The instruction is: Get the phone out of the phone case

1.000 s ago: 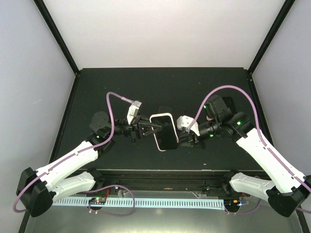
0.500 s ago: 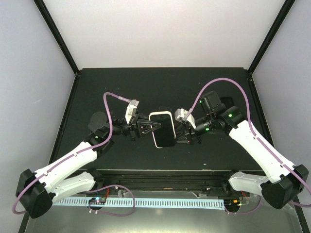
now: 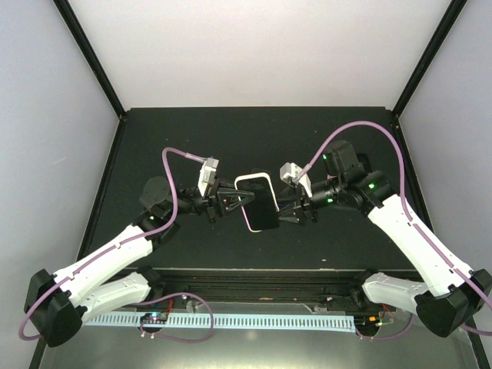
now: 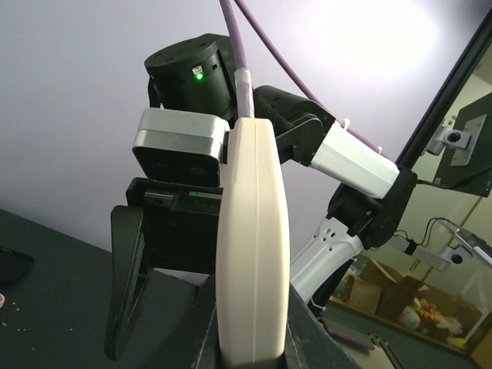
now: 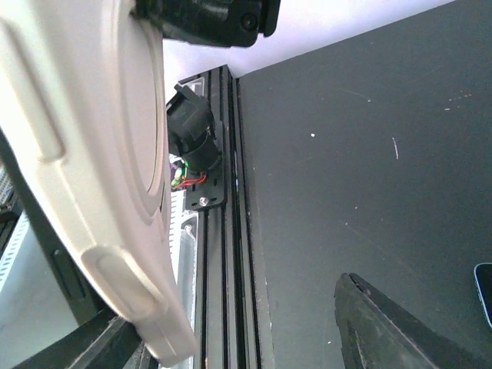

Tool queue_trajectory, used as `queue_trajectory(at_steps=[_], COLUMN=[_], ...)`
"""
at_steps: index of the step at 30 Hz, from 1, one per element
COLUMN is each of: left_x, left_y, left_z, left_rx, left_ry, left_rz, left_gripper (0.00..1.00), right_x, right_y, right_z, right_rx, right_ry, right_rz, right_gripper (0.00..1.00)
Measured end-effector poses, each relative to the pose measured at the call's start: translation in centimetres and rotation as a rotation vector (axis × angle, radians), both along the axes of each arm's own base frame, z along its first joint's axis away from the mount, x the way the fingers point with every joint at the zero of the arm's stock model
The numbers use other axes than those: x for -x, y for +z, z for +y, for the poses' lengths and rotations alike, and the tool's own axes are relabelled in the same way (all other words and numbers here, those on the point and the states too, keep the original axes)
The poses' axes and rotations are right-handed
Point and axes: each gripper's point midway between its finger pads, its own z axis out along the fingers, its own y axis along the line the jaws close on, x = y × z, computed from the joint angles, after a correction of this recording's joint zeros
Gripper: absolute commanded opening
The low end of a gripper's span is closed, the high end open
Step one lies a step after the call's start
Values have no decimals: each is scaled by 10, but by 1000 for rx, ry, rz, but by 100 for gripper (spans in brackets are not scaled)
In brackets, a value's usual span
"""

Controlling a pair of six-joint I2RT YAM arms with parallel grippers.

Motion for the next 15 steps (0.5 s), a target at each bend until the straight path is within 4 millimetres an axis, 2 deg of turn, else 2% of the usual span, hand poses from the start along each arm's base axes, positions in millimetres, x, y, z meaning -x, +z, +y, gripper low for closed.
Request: queue_trajectory(at_steps=[6, 8, 10, 15], left_x=[-5, -7, -8, -15], left_y=[-3, -5, -8, -23], left_z=[-4, -5, -6, -10], left_rx=[8, 8, 2, -46], left_ry=[3, 5, 9, 31], left_rz=[-7, -10, -11, 13], left_gripper=[2, 1, 1, 2], right_x=[-5, -6, -6, -1], right_y=[5, 5, 1, -19], right_z=[1, 2, 3, 5], right_rx=[-20, -27, -35, -47], right_ry=[-35, -39, -39, -11], right_rz=[53, 72, 90, 185], right_gripper=[61, 58, 53, 26])
